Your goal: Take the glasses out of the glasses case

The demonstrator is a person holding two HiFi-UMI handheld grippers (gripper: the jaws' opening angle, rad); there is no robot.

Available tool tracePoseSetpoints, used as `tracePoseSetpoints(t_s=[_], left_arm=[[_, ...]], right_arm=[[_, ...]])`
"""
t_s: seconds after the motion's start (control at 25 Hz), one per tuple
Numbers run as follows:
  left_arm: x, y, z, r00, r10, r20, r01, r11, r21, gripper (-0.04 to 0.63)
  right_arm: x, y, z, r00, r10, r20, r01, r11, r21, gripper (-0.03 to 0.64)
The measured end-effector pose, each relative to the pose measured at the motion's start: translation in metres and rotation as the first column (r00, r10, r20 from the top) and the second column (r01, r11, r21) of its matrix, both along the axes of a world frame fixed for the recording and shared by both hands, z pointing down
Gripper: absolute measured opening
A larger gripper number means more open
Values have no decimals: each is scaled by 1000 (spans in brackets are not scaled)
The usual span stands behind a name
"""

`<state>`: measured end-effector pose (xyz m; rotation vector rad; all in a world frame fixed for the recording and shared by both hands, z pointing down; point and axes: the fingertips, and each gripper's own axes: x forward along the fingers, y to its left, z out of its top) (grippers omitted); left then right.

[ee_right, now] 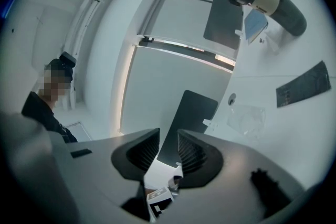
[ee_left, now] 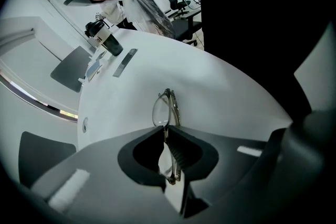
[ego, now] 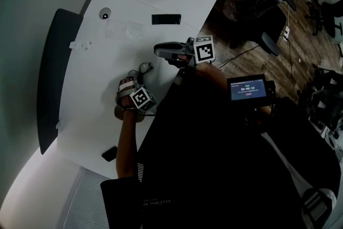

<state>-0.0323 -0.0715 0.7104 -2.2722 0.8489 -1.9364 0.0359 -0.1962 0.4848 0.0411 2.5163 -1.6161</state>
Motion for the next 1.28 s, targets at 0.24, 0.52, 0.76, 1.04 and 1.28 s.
tracePoseSetpoints(t_s=[0.24,0.52,0.76,1.04,1.28], left_arm=[[3,-2,1,1000,9,-4,-9,1000,21,89],[16,11,-27,982,-59,-179,55,998,-31,193],[-25,10,-93,699,-463,-545,513,856,-69,190],[-141,87,-166,-316,-315,-895,893,219,-393,6],[-160,201,-133,-391,-334,-857,915,-47,-400,6]], right_arm=[[6,-6,0,999,33,15,-33,999,-31,106],[-9,3,-4,1000,-17,13,18,999,-36,106],[-55,44,7,969,-215,-120,228,967,117,64],[-111,121,-3,875,-442,-198,485,791,372,8],[-140,173,36,754,-586,-296,656,684,318,6]])
